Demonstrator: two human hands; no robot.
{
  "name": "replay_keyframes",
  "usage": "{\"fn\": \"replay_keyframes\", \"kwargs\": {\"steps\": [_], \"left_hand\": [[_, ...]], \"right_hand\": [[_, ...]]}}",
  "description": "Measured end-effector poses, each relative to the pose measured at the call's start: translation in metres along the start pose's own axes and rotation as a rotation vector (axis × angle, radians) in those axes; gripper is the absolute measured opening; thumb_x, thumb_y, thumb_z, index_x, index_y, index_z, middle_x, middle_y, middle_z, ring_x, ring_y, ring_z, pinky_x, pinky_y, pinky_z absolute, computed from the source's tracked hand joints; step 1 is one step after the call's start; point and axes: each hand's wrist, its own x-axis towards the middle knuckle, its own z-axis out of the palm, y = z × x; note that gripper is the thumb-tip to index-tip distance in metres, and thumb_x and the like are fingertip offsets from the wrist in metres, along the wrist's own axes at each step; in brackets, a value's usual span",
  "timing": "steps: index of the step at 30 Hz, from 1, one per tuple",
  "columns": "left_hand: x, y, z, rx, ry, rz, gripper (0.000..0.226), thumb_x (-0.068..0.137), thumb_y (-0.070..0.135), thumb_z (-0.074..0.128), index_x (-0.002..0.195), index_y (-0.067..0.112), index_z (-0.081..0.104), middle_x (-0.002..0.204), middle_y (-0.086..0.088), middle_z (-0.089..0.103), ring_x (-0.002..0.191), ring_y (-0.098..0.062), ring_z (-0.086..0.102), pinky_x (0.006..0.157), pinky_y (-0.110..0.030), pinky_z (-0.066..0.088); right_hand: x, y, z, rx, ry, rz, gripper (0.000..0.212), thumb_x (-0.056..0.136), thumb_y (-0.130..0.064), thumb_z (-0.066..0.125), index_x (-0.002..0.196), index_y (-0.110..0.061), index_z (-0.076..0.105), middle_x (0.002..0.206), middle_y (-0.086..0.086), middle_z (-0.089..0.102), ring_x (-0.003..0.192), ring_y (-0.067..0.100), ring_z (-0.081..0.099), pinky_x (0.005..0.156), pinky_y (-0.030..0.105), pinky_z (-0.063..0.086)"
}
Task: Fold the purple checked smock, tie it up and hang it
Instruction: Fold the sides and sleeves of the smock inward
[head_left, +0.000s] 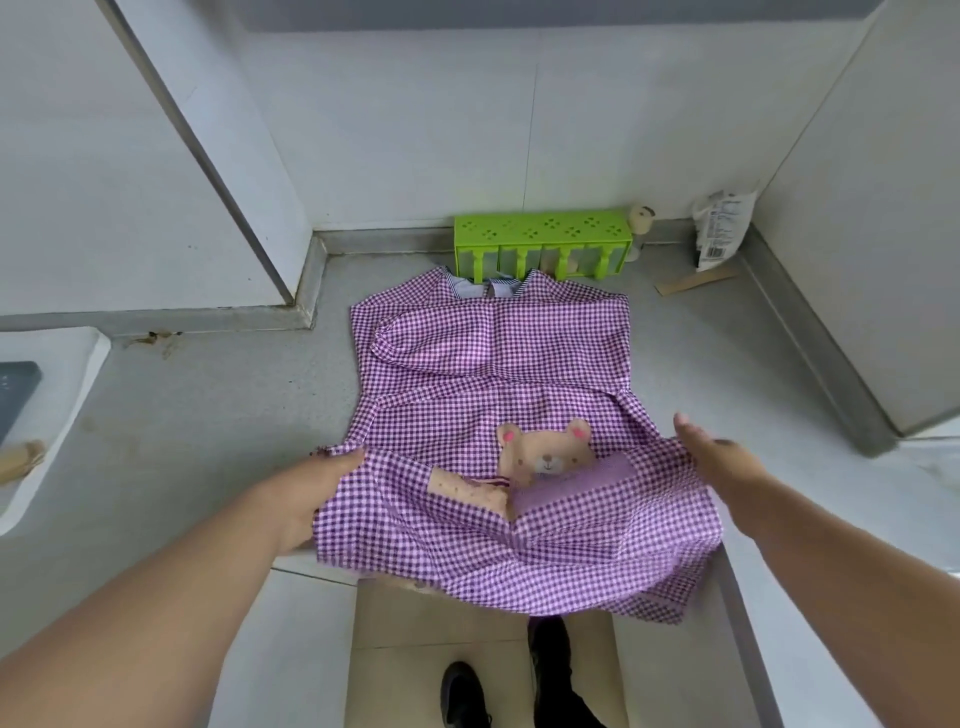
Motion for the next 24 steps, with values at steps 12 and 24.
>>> {"fn": "replay_keyframes", "kwargs": {"steps": [12,24], "left_hand": [[0.0,-0.005,-0.001,-0.044,-0.106,-0.056,0.061,0.091,0.07,0.064,0.133,0.025,0.066,0.128,-0.015,0.074,0.118,-0.043,0.069,0.097,-0.062,0.057],[-0.029,0.0,-0.004,-0.065,-0.217,-0.033,0.059,0.097,0.058,0.064,0.135,0.014,0.065,0.126,-0.024,0.073,0.117,-0.046,0.07,0.107,-0.063,0.051]], "right_hand": [[-0.024,-0.004,-0.003,0.164,-0.333,0.128,0.06,0.093,-0.066,0.056,0.119,-0.014,0.068,0.115,0.006,0.072,0.111,0.03,0.067,0.104,0.046,0.047],[-0.071,-0.03,-0.001,0.075,-0.447,0.035,0.054,0.098,-0.059,0.056,0.124,-0.012,0.065,0.115,0.008,0.076,0.107,0.029,0.071,0.091,0.041,0.056]]}}
